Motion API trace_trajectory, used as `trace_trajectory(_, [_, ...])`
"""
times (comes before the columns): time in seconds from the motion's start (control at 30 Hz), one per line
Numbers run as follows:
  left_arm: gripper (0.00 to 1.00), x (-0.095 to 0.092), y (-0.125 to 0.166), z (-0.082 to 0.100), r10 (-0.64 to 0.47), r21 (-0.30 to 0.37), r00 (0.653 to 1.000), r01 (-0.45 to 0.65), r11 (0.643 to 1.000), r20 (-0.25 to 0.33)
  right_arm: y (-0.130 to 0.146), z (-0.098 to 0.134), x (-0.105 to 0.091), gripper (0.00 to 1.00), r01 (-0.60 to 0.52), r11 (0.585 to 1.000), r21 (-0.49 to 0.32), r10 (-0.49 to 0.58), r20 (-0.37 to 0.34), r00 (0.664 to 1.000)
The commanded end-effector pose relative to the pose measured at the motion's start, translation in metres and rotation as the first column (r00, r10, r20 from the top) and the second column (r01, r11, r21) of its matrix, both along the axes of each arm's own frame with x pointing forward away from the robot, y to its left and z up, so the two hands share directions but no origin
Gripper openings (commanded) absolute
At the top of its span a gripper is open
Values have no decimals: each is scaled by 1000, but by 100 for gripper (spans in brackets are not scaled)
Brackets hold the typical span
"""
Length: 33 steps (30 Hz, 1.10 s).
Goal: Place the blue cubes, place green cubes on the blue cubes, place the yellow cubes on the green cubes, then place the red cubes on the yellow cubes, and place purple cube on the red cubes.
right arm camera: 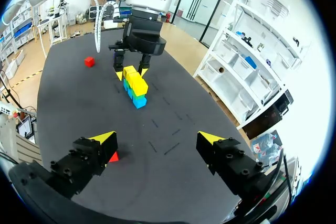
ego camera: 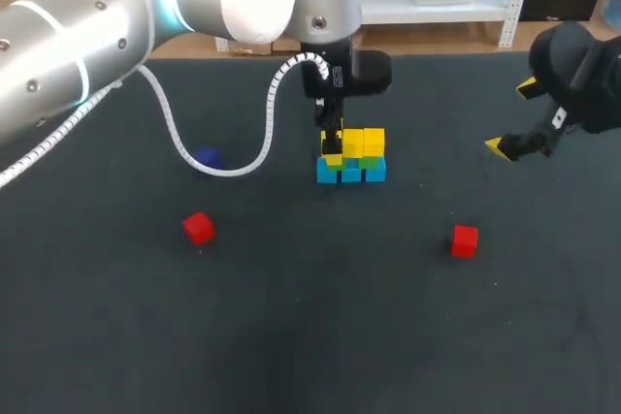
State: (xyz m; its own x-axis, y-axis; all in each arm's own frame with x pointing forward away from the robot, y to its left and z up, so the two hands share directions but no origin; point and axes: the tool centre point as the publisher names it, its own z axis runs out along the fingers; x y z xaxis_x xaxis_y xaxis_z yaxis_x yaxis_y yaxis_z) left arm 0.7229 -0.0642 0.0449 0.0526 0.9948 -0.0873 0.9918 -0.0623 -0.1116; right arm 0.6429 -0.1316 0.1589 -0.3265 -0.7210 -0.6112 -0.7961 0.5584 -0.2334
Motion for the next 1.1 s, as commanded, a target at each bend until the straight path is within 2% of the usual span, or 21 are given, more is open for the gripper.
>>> trace_trajectory(0.03, [100, 2, 1, 0, 1, 0, 1000, -1, 1000, -2, 2, -3, -2, 100, 110, 993, -46, -103, 131, 986])
trace_trajectory(0.13, [100, 2, 3, 2, 9, -1, 1000, -9, 1000, 5, 2, -3, -2, 100, 110, 993, -46, -103, 131, 986])
trace_trajectory(0.3, [100, 0, 12, 13, 44, -18, 997, -43, 999, 63, 2, -3, -2, 100, 110, 993, -46, -103, 131, 986])
trace_trajectory(0.43, [100, -2, 18, 21, 55, -30, 995, -52, 998, 81, 2, -3, -2, 100, 110, 993, -46, -103, 131, 986])
trace_trajectory(0.7, [100, -17, 37, 43, 81, -55, 990, -75, 996, 115, 2, -3, -2, 100, 110, 993, -46, -103, 131, 986])
trace_trajectory(1.1, [100, -34, 67, 46, 156, -27, 980, -154, 988, 127, 2, -3, -2, 100, 110, 993, -46, -103, 131, 986])
